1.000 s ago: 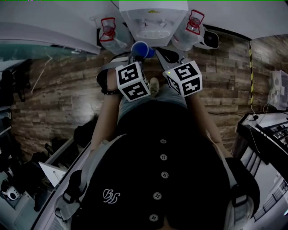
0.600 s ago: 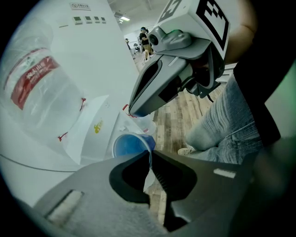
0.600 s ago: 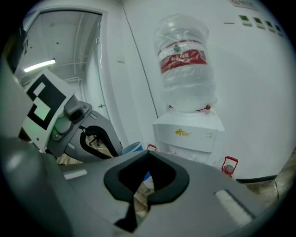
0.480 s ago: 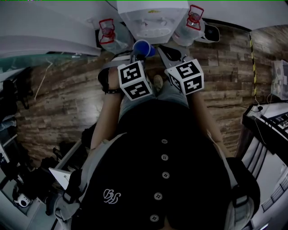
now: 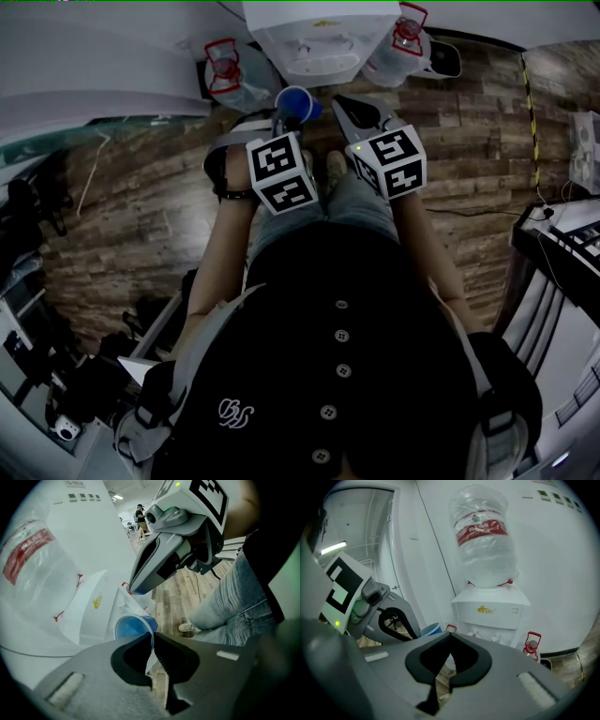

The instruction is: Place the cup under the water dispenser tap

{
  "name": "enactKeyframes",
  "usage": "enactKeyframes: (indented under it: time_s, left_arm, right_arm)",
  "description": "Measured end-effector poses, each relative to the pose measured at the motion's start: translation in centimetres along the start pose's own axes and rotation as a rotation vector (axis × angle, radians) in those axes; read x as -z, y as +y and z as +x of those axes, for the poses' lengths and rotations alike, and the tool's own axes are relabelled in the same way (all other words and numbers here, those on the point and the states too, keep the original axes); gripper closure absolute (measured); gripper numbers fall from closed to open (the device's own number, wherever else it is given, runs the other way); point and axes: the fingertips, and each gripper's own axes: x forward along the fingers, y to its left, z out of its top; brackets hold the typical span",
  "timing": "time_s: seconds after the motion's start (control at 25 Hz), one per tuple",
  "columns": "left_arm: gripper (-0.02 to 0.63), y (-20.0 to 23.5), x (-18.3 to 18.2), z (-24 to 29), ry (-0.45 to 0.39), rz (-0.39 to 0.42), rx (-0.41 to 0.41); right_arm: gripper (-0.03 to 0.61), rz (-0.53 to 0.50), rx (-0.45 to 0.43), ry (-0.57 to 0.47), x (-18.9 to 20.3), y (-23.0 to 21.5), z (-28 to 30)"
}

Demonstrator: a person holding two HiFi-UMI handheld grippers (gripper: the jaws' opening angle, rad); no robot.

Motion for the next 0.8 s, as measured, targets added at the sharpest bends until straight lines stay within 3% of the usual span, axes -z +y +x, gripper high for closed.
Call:
enactKeyframes:
  time_s: [0.8]
  left_arm:
    - [0.589, 1.5, 1.9, 5.4, 0.063, 0.008, 0.004]
  right_arm:
    - [0.578, 0.056, -0.006, 0.031, 2.5, -2.1, 5.2]
